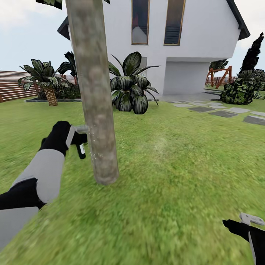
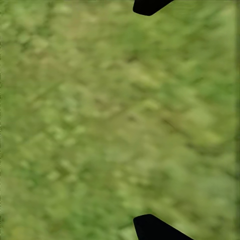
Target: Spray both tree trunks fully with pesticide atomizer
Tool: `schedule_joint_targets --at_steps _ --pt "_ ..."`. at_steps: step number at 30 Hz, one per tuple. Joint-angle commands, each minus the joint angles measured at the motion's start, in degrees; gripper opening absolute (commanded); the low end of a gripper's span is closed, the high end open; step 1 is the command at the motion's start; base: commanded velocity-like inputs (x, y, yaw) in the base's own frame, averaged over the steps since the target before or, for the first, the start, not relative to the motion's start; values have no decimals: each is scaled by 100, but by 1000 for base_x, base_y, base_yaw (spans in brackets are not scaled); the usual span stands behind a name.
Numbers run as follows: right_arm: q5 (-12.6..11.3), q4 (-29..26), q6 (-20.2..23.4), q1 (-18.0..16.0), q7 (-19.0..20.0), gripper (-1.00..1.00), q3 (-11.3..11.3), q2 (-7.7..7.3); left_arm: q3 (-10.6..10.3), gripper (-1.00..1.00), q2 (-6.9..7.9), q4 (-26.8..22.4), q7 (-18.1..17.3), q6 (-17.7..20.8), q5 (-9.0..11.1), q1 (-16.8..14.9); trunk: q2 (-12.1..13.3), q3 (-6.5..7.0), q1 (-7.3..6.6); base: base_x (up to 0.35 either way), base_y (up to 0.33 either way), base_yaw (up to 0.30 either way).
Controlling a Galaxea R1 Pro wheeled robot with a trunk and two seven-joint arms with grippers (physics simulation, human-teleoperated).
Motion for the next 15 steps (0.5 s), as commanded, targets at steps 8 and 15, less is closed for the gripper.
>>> schedule_joint_targets --at_steps 8,15 --pt "60 -7 18 -5 53 100 -23 3 19 -100 -3 41 -20 21 -31 -646 -2 -7 0 0 0 0" --pt "60 -8 18 -4 53 100 -25 2 21 -100 5 326 -20 24 -31 -1097 -2 -7 0 0 0 0"
